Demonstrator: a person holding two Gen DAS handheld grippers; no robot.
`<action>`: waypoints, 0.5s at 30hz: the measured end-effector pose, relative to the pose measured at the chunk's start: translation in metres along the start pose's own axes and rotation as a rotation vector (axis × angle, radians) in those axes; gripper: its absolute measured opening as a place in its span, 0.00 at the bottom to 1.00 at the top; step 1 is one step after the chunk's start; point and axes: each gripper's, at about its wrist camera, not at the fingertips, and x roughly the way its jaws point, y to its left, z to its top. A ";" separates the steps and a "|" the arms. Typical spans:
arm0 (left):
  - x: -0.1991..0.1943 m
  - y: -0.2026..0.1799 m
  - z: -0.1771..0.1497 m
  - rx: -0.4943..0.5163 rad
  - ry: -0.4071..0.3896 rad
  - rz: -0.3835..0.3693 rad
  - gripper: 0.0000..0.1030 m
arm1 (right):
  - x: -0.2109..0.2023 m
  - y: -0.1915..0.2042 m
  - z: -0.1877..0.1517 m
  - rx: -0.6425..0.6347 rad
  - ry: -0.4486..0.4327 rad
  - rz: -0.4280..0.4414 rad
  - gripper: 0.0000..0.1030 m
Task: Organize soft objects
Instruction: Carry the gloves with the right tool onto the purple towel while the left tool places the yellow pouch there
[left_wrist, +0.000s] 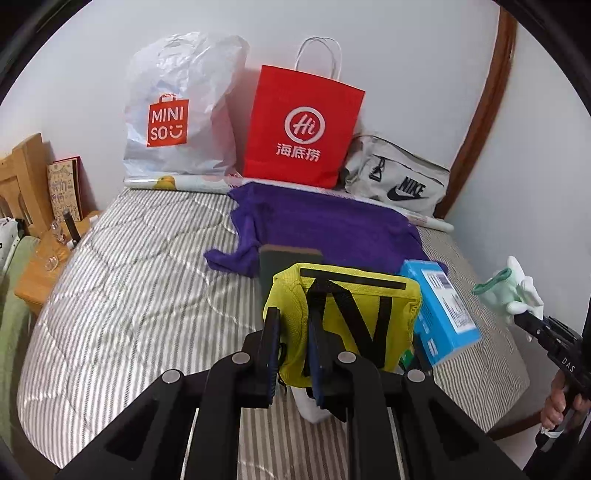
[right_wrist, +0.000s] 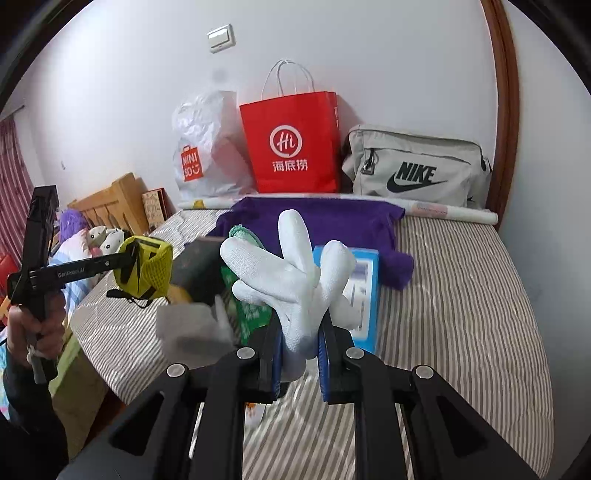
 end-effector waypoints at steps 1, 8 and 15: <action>0.002 0.001 0.005 -0.005 0.002 0.000 0.13 | 0.004 -0.001 0.005 -0.002 0.002 -0.001 0.15; 0.022 0.010 0.039 -0.034 0.018 0.005 0.13 | 0.037 -0.007 0.040 -0.009 0.012 0.005 0.15; 0.055 0.011 0.074 -0.029 0.035 0.015 0.13 | 0.076 -0.017 0.075 -0.026 0.021 -0.009 0.15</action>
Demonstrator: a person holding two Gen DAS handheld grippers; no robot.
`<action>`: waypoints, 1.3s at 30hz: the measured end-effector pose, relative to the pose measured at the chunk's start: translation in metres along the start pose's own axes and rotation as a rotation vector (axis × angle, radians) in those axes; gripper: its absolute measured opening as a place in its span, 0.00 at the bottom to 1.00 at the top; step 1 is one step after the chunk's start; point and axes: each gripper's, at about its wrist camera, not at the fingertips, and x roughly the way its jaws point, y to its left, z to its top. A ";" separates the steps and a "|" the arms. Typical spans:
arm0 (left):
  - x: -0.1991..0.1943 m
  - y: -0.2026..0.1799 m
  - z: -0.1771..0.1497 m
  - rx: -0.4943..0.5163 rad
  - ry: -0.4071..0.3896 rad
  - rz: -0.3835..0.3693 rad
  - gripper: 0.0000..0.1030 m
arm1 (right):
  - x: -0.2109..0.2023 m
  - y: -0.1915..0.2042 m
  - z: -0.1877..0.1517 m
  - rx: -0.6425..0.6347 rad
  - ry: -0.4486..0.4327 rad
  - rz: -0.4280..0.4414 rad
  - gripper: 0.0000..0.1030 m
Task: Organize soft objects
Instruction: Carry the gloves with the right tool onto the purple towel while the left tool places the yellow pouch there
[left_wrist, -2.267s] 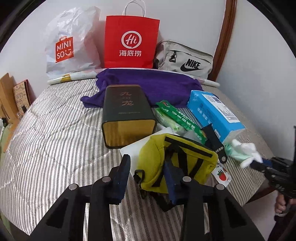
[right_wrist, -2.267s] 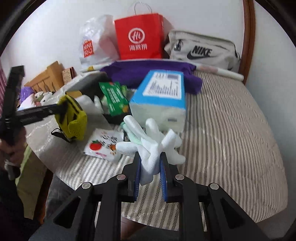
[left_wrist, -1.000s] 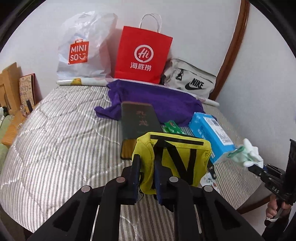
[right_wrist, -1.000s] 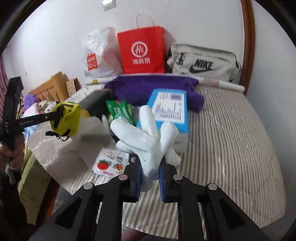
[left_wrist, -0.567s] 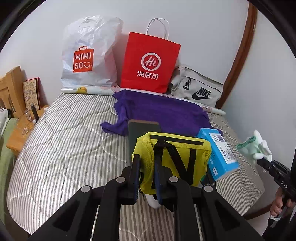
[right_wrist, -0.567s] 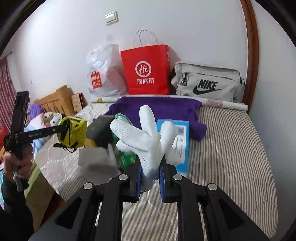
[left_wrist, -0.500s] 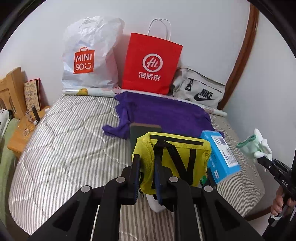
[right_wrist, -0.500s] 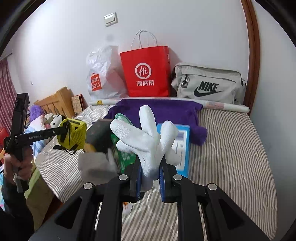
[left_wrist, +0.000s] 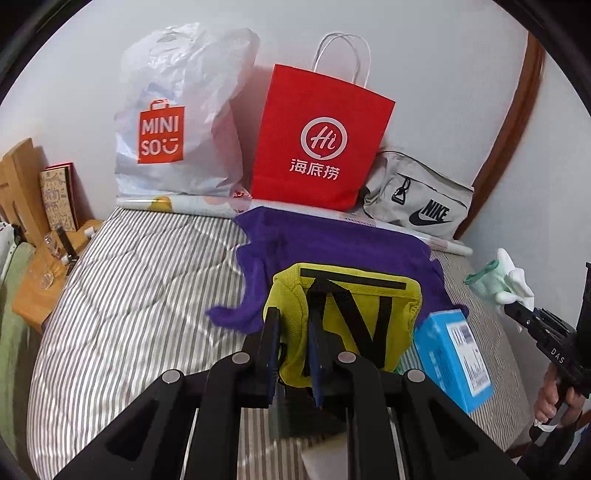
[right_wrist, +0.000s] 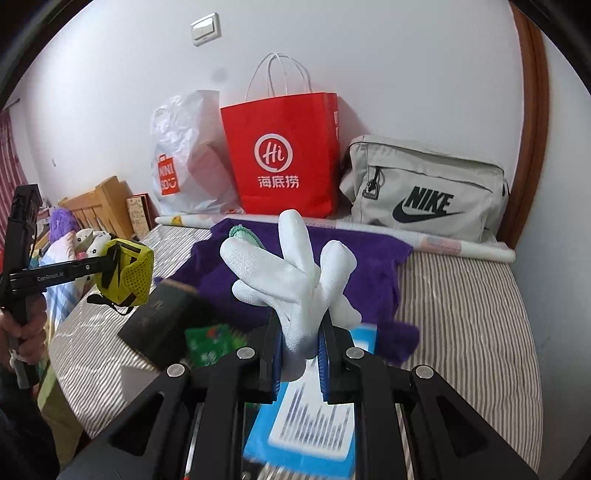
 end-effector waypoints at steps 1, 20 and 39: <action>0.006 0.000 0.005 0.000 0.008 -0.001 0.13 | 0.007 -0.003 0.005 -0.002 0.003 0.000 0.15; 0.134 -0.018 0.076 0.013 0.161 -0.016 0.14 | 0.108 -0.042 0.022 -0.009 0.141 -0.022 0.15; 0.212 -0.020 0.092 0.025 0.283 0.051 0.15 | 0.167 -0.064 0.019 0.016 0.298 -0.011 0.17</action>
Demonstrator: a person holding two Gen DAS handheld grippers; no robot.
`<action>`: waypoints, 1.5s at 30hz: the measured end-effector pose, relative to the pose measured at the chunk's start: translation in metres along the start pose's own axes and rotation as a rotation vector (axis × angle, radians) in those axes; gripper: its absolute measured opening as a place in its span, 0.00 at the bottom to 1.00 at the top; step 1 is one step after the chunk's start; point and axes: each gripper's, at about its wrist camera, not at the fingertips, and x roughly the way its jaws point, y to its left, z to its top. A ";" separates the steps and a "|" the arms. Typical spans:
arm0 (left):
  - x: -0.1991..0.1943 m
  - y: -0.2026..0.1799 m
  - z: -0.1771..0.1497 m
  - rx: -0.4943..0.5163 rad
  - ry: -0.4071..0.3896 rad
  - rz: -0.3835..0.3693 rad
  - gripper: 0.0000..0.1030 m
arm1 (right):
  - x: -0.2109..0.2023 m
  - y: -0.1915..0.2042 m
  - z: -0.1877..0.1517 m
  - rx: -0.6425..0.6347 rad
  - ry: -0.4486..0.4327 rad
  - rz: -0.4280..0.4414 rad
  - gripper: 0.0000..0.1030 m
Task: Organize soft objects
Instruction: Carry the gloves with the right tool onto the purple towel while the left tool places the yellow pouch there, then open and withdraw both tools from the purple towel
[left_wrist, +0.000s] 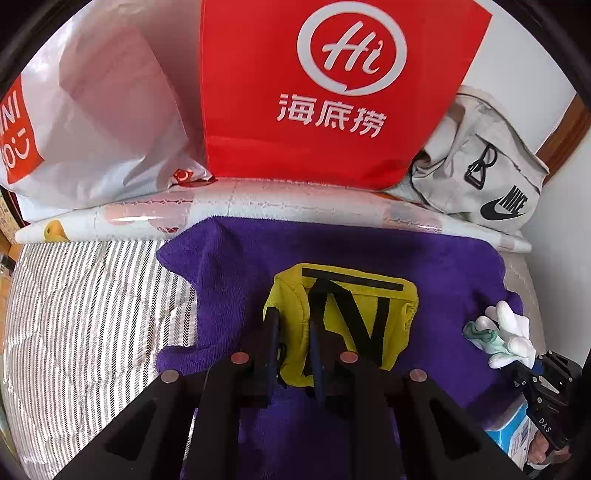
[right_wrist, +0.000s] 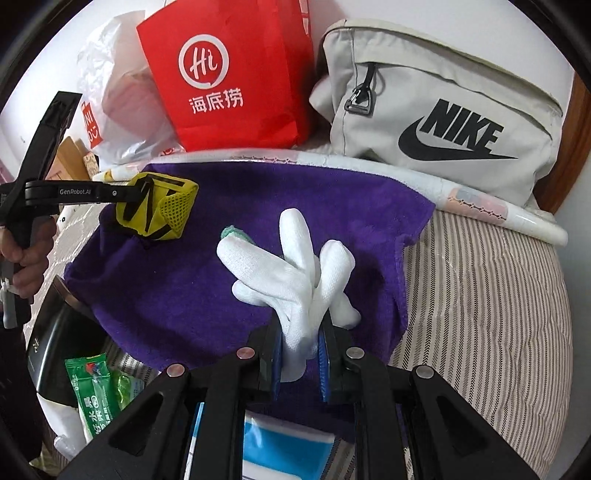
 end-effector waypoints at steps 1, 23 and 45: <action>0.000 0.000 0.000 0.003 0.002 0.001 0.15 | 0.001 0.000 0.000 0.003 0.004 0.007 0.18; -0.119 -0.006 -0.067 0.040 -0.161 0.158 0.66 | -0.089 0.024 -0.029 0.020 -0.111 -0.063 0.82; -0.168 -0.020 -0.239 0.033 -0.175 0.032 0.66 | -0.180 0.066 -0.161 0.093 -0.236 -0.006 0.82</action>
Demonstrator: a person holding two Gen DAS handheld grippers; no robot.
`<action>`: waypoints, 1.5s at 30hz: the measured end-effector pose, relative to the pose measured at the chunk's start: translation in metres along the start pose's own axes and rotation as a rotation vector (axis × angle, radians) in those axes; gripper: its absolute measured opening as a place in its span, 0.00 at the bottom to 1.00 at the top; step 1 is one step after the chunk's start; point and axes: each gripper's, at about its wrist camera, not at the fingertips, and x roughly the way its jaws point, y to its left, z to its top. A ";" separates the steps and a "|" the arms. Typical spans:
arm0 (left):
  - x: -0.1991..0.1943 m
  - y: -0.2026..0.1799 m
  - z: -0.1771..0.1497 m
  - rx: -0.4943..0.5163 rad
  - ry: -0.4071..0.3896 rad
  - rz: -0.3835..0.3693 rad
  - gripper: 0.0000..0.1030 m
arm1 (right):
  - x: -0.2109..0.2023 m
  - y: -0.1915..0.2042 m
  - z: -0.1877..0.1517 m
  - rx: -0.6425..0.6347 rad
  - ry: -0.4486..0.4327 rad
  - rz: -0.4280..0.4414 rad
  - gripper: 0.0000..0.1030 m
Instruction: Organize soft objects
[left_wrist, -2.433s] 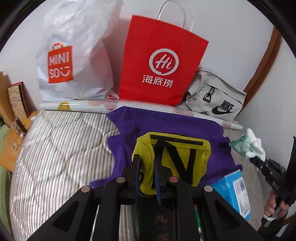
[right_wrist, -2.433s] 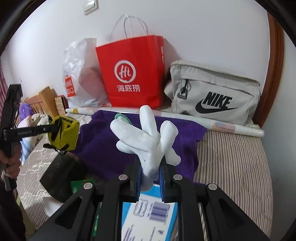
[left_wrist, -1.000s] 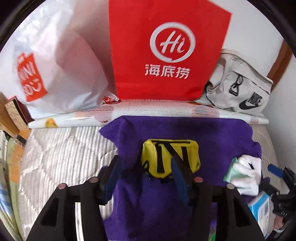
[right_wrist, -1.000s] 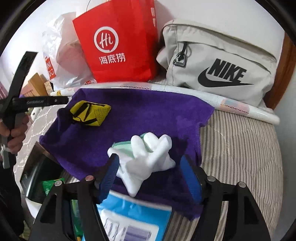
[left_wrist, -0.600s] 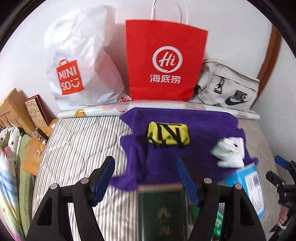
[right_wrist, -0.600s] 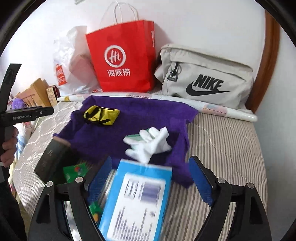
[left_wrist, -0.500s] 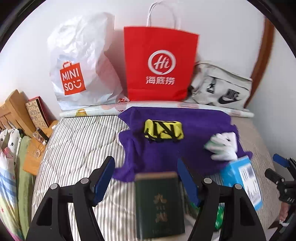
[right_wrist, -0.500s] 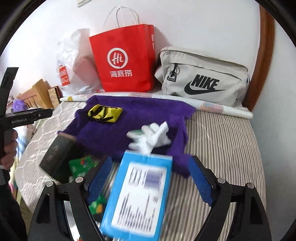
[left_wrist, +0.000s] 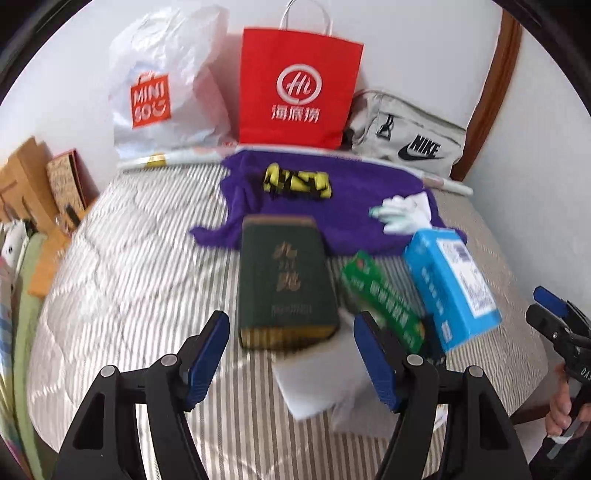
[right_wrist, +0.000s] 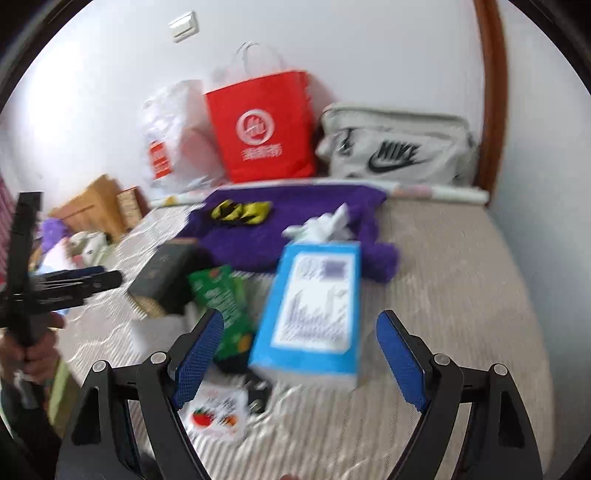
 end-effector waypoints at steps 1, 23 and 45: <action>0.001 0.001 -0.005 -0.006 0.006 -0.001 0.66 | 0.000 0.004 -0.006 -0.008 0.002 -0.002 0.82; 0.026 0.028 -0.050 -0.041 0.051 -0.020 0.66 | 0.066 0.064 -0.092 0.002 0.199 0.107 0.82; 0.016 0.020 -0.063 -0.024 0.044 -0.082 0.66 | 0.021 0.059 -0.097 -0.037 0.132 0.089 0.40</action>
